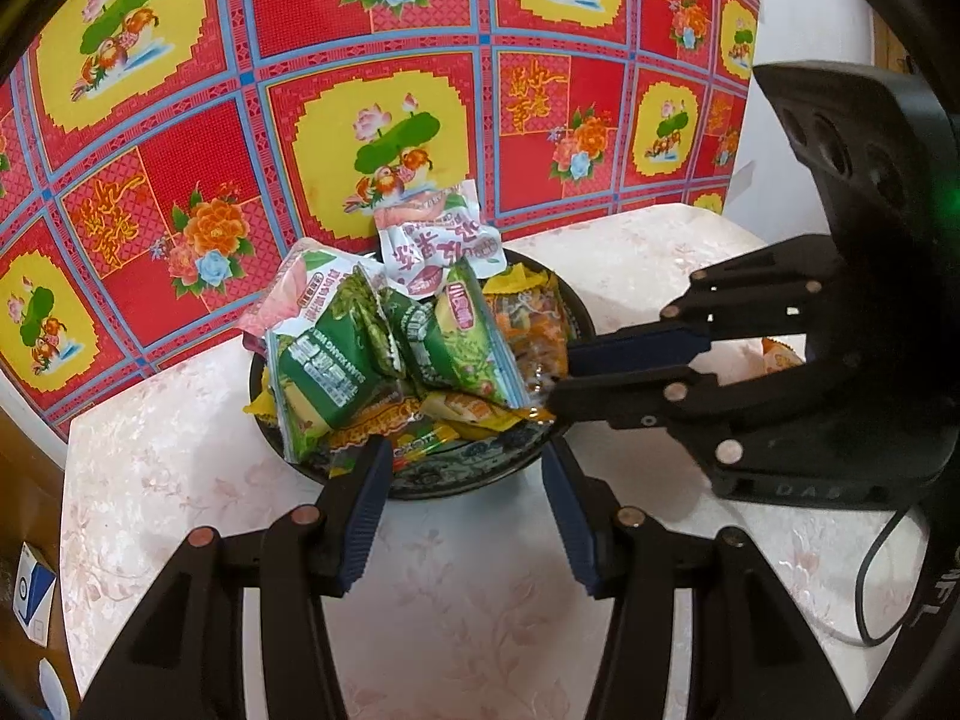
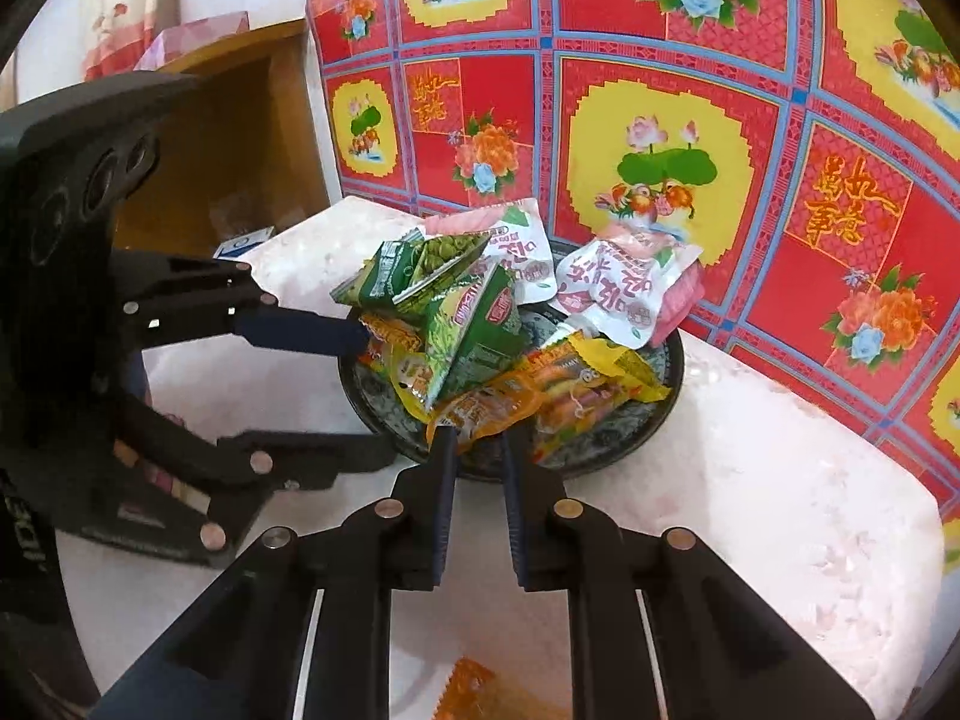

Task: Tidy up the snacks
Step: 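Withdraw both open grippers from the plate toward the purple tin and rice-cracker packet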

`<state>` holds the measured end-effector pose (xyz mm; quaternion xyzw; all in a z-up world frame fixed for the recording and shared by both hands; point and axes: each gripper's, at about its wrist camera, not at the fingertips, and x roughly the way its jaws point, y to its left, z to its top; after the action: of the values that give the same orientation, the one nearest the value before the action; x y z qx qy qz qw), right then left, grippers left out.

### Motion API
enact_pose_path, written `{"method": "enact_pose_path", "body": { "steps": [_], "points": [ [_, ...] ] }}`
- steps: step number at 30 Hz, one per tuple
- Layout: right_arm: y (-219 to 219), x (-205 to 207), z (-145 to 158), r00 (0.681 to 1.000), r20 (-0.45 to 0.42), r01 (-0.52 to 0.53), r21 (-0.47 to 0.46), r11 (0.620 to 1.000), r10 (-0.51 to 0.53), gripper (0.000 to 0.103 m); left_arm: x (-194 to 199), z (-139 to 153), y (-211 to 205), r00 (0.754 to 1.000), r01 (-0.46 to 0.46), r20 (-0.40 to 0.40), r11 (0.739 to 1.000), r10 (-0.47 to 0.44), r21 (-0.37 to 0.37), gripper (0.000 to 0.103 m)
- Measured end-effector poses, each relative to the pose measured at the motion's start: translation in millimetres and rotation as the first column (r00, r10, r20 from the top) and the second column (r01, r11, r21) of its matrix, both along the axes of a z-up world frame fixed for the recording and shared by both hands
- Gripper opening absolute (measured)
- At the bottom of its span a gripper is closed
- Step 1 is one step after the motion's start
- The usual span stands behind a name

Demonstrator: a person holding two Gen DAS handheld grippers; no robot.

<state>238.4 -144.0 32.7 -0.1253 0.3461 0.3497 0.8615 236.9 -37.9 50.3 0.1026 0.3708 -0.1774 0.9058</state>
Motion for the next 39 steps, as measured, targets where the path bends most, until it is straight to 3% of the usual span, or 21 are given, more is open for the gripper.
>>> {"method": "enact_pose_path", "body": {
  "steps": [3, 5, 6, 7, 11, 13, 15, 18, 27, 31, 39],
  "points": [
    [0.9, 1.3, -1.1, 1.0, -0.004, 0.007, 0.004, 1.0, -0.007, 0.017, -0.3, 0.5, -0.2, 1.0, 0.0, 0.003, 1.0, 0.0, 0.003, 0.054],
    [2.0, 2.2, -1.5, 1.0, -0.008, 0.01, -0.006, 1.0, -0.01, 0.023, 0.0, 0.8, -1.4, 1.0, 0.004, 0.009, 1.0, -0.004, 0.007, 0.054],
    [2.5, 1.8, -1.1, 1.0, -0.013, 0.013, -0.021, 1.0, -0.013, 0.035, -0.3, 1.4, -1.5, 1.0, 0.004, 0.013, 1.0, -0.004, 0.008, 0.054],
    [3.0, 0.0, -0.4, 1.0, -0.013, 0.007, -0.03, 1.0, -0.007, 0.038, -0.8, 2.1, -1.1, 1.0, 0.005, 0.013, 1.0, -0.005, 0.005, 0.054],
    [-0.8, -13.7, 11.5, 0.999, 0.048, 0.012, -0.046, 0.999, -0.01, 0.041, -4.5, 9.0, 1.1, 1.0, -0.023, 0.003, 1.0, 0.023, 0.015, 0.054],
    [-4.0, -21.3, 18.4, 0.998, 0.054, 0.019, -0.036, 0.999, -0.017, 0.046, -14.0, 16.8, 1.6, 0.999, -0.029, 0.028, 0.999, 0.028, 0.014, 0.06],
    [-4.2, -31.3, 22.2, 0.998, 0.065, 0.032, -0.048, 0.998, -0.028, 0.047, -22.2, 20.9, 1.5, 0.999, -0.029, 0.047, 0.999, 0.028, 0.016, 0.069],
    [-1.5, -50.4, 25.6, 0.994, 0.1, 0.056, -0.064, 0.996, -0.049, 0.047, -33.6, 22.1, 1.6, 0.995, -0.073, 0.065, 0.996, 0.069, 0.049, 0.069],
    [4.5, -101.1, 31.5, 0.97, 0.188, 0.163, -0.046, 0.986, -0.151, 0.047, -71.4, 31.4, 19.1, 0.986, -0.149, 0.072, 0.989, 0.15, -0.021, 0.069],
    [-3.6, -119.9, 38.3, 0.955, 0.208, 0.215, 0.003, 0.977, -0.211, 0.047, -89.5, 37.4, 24.3, 0.982, -0.163, 0.082, 0.984, 0.168, -0.069, 0.069],
    [-18.6, -155.3, 30.8, 0.957, 0.151, 0.234, 0.101, 0.967, -0.248, 0.047, -125.0, 33.0, 17.9, 0.98, -0.172, 0.083, 0.981, 0.18, -0.094, 0.069]
  ]
}}
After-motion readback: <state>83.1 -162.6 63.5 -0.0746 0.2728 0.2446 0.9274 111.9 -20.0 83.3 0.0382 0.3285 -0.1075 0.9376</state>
